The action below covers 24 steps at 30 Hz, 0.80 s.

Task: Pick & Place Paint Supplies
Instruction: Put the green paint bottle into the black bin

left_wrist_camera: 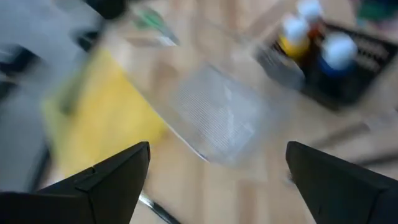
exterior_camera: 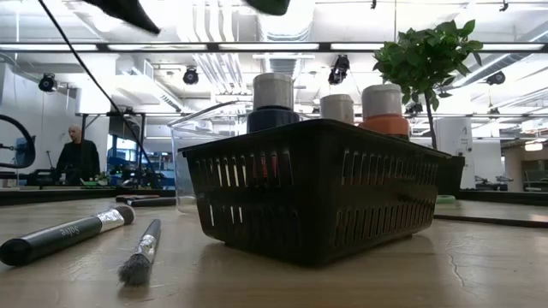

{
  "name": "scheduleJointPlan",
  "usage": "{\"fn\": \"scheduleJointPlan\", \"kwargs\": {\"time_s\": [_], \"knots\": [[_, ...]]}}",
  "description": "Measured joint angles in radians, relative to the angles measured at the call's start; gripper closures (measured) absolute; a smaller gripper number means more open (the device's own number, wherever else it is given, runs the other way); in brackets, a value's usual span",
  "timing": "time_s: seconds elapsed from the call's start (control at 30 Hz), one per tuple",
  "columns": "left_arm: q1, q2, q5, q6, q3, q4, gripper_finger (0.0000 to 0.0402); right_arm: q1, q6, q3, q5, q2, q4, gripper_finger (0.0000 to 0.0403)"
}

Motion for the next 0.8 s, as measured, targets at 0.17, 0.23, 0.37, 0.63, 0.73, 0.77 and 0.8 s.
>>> {"fn": "scheduleJointPlan", "kwargs": {"time_s": [0.17,0.23,0.37,0.63,0.73,0.77,0.8], "knots": [[0.001,-0.058,-0.201,0.119,0.0,0.145,0.0017,0.039,0.105,0.0,0.056,-0.017,-0.027,0.0291],[0.001,-0.073,-0.245,0.193,0.0,0.221,0.0017,0.057,0.155,-0.005,0.088,-0.009,-0.054,0.0291],[0.0,-0.087,-0.258,0.337,0.0,0.375,0.0017,0.097,0.262,-0.033,0.192,-0.002,-0.122,0.0291],[0.0,-0.087,-0.26,0.367,-0.007,0.431,0.0017,0.153,0.434,-0.09,0.343,-0.01,-0.116,0.0291],[0.0,-0.086,-0.258,0.331,-0.009,0.421,0.0017,0.152,0.503,-0.093,0.345,-0.01,-0.114,0.0291],[0.0,-0.086,-0.258,0.313,-0.009,0.417,0.0017,0.15,0.522,-0.093,0.343,-0.01,-0.114,0.0291],[0.0,-0.086,-0.258,0.295,-0.009,0.41,0.0017,0.145,0.537,-0.089,0.333,-0.01,-0.118,0.0291]]}}
